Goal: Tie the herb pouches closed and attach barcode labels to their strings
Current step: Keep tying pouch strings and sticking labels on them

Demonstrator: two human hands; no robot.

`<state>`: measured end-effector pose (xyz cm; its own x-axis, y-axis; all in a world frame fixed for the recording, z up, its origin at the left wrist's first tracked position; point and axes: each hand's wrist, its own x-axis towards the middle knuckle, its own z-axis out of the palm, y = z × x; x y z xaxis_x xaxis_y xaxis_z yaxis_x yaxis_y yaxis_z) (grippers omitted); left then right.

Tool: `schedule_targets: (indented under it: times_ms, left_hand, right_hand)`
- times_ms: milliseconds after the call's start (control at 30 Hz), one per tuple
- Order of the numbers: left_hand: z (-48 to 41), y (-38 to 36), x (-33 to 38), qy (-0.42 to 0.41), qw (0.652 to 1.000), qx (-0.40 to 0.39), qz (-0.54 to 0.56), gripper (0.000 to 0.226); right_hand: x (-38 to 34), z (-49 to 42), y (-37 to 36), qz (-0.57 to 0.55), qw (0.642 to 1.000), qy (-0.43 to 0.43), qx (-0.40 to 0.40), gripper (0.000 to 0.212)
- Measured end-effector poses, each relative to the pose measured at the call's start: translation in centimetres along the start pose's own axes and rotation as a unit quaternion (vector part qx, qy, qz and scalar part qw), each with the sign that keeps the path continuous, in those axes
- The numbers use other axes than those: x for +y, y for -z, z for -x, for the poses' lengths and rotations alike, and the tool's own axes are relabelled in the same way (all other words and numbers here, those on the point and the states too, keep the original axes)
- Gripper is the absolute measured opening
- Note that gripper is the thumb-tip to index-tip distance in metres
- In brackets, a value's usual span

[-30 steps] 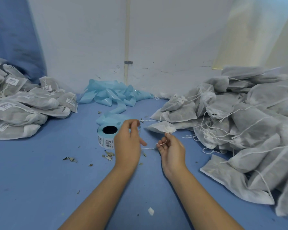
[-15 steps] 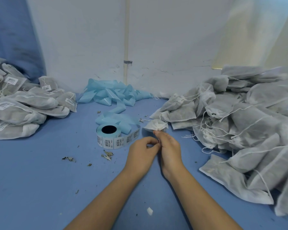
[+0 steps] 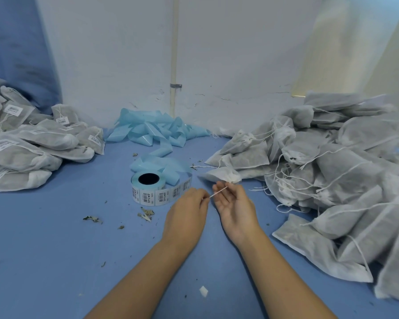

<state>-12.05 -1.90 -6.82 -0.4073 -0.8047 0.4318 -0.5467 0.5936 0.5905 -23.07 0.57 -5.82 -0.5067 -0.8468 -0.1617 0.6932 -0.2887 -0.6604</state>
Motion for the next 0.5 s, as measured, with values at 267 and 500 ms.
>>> schedule_targets:
  times_ms: [267, 500]
  left_hand:
    - [-0.4, 0.9, -1.3, 0.058, 0.994, 0.082, -0.037, 0.022]
    - [-0.1, 0.7, -0.5, -0.022, 0.998, 0.056, -0.028, 0.024]
  right_hand:
    - [1.5, 0.3, -0.1, 0.451, 0.871, 0.194, -0.011, 0.011]
    - [1.6, 1.5, -0.5, 0.637, 0.714, 0.291, -0.009, 0.016]
